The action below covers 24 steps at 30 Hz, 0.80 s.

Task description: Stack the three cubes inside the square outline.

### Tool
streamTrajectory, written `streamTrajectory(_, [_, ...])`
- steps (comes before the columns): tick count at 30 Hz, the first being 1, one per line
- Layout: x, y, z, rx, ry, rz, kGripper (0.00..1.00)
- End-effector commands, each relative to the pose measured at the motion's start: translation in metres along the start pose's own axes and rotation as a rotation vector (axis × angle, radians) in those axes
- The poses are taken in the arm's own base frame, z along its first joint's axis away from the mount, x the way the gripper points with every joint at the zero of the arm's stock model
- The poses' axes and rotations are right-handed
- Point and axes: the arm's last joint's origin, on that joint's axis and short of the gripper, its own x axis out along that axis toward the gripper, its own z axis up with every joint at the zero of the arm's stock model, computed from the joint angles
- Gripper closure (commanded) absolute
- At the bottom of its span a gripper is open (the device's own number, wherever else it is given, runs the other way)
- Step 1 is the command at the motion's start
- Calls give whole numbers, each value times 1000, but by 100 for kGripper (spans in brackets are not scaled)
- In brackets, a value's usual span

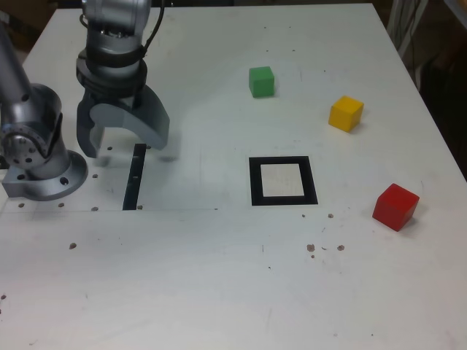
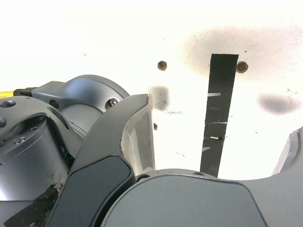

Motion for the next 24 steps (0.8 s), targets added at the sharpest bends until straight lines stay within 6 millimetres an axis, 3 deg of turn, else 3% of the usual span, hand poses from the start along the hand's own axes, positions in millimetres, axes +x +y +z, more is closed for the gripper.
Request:
streamTrajectory(1, [0,1,-2,-4,-4,1,1])
streamTrajectory(11, [-9,1,1,-10,-40,-10,1])
streamTrajectory(19, [-57,-12,29,68,-147,13,1])
streamTrajectory(24, [-94,-24,58,136,-140,63,1])
